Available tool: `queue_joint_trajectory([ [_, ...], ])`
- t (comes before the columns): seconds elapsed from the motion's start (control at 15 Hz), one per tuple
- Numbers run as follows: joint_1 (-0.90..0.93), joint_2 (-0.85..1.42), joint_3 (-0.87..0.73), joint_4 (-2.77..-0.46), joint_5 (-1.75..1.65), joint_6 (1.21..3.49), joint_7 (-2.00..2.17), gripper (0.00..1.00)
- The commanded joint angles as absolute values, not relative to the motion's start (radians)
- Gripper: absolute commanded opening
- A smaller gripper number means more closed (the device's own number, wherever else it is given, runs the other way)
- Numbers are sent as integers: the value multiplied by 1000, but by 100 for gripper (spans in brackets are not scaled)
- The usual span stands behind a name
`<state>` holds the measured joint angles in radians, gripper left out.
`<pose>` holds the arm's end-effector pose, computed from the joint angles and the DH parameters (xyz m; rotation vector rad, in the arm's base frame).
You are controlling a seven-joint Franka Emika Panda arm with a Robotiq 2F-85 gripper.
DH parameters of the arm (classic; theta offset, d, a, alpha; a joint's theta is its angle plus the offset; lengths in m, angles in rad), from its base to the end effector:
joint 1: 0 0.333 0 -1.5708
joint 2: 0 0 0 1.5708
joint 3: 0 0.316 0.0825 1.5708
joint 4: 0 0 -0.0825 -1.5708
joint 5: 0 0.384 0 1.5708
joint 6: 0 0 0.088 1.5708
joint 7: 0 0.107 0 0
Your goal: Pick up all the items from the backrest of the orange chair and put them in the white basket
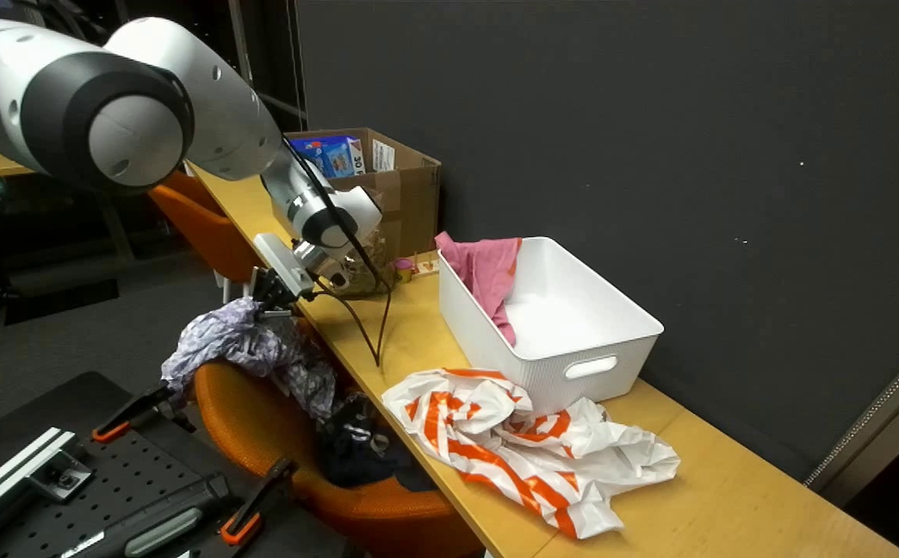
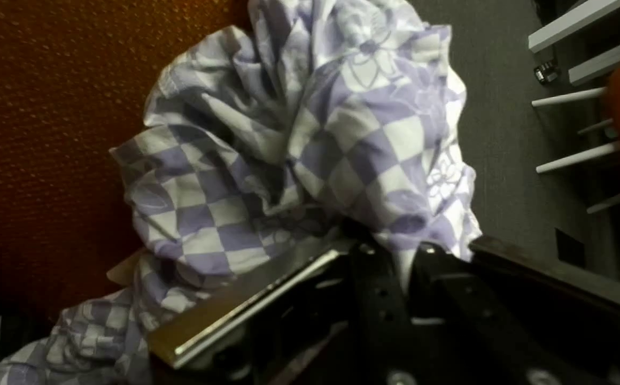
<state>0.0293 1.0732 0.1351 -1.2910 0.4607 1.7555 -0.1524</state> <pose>0.6543 0.1329 0.0730 -2.4852 -0.0642 0.7786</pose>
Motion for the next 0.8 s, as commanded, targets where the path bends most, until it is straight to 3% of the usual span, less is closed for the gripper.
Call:
queue_joint_trajectory([
  [0.0, 12, 960, 154, -1335, 435, 1754, -142, 2],
  [0.73, -52, 446, 63, -1637, 420, 1838, -154, 2],
])
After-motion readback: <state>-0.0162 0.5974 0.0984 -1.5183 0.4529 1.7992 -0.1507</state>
